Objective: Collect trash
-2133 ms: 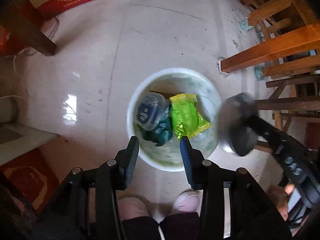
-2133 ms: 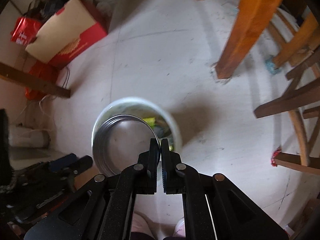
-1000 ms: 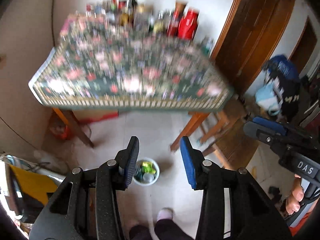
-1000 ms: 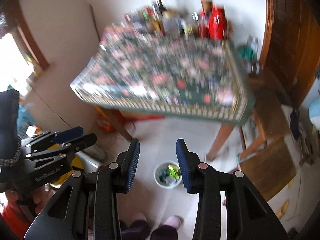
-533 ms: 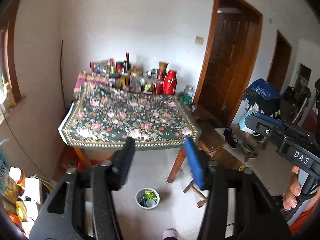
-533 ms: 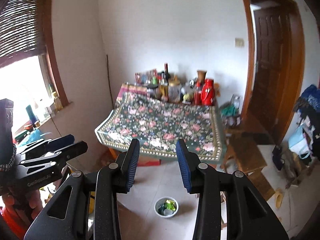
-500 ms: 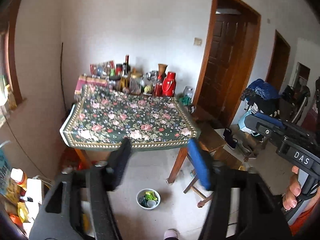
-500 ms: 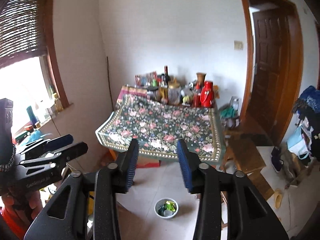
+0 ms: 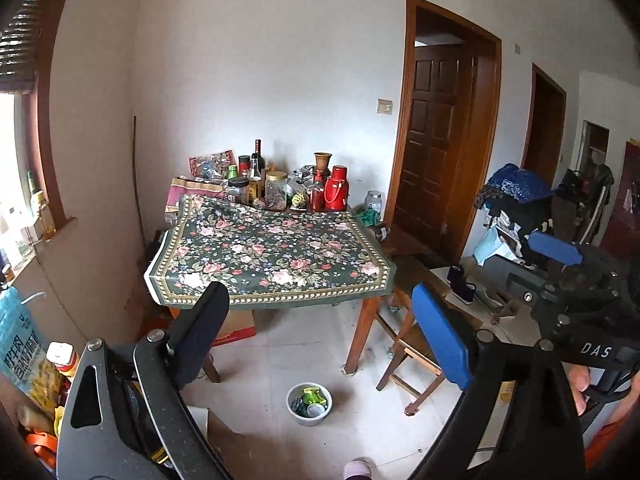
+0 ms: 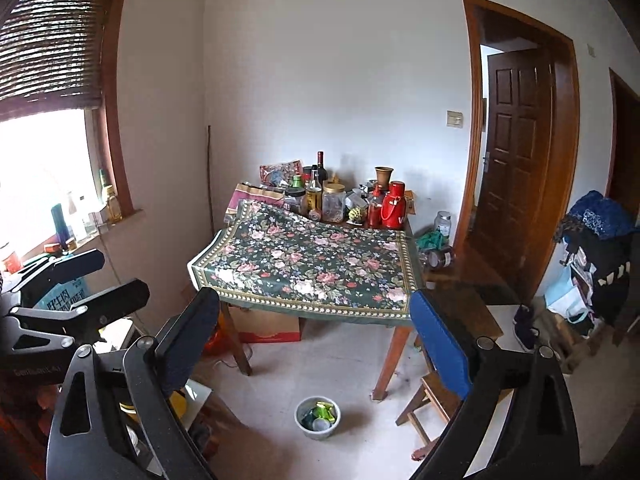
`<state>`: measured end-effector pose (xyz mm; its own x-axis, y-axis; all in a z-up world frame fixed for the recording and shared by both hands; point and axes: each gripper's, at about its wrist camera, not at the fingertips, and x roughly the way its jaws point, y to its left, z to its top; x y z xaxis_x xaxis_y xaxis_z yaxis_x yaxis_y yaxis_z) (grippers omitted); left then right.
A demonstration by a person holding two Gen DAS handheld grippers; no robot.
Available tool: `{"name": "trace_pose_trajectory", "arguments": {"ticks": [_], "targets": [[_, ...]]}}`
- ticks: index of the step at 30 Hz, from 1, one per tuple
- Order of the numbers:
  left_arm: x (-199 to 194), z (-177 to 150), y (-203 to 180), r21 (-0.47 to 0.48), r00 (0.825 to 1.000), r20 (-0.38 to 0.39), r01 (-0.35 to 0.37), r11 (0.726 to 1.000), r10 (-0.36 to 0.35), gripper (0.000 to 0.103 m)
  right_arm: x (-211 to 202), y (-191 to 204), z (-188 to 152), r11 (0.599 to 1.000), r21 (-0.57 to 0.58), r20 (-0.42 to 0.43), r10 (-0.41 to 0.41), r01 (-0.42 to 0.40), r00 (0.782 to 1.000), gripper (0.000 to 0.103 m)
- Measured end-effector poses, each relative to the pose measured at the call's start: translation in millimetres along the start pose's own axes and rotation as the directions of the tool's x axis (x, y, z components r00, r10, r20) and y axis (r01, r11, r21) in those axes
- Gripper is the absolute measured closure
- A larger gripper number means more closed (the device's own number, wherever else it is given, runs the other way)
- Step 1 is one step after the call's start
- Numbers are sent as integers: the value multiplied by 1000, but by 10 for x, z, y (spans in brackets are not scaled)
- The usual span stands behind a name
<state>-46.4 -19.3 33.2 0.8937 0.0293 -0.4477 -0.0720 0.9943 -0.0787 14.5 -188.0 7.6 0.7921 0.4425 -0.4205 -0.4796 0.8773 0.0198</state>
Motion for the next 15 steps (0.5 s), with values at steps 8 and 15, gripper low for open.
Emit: {"name": "trace_pose_trajectory", "arguments": {"ticks": [8, 15], "targets": [[-84, -32, -28, 10, 1000, 6, 13, 1000, -13, 10, -108, 50, -14, 1000, -7, 0, -15, 15, 1000, 8], [-86, -71, -11, 4, 1000, -5, 15, 1000, -15, 10, -131, 89, -53, 1000, -21, -17, -21, 20, 1000, 8]]}}
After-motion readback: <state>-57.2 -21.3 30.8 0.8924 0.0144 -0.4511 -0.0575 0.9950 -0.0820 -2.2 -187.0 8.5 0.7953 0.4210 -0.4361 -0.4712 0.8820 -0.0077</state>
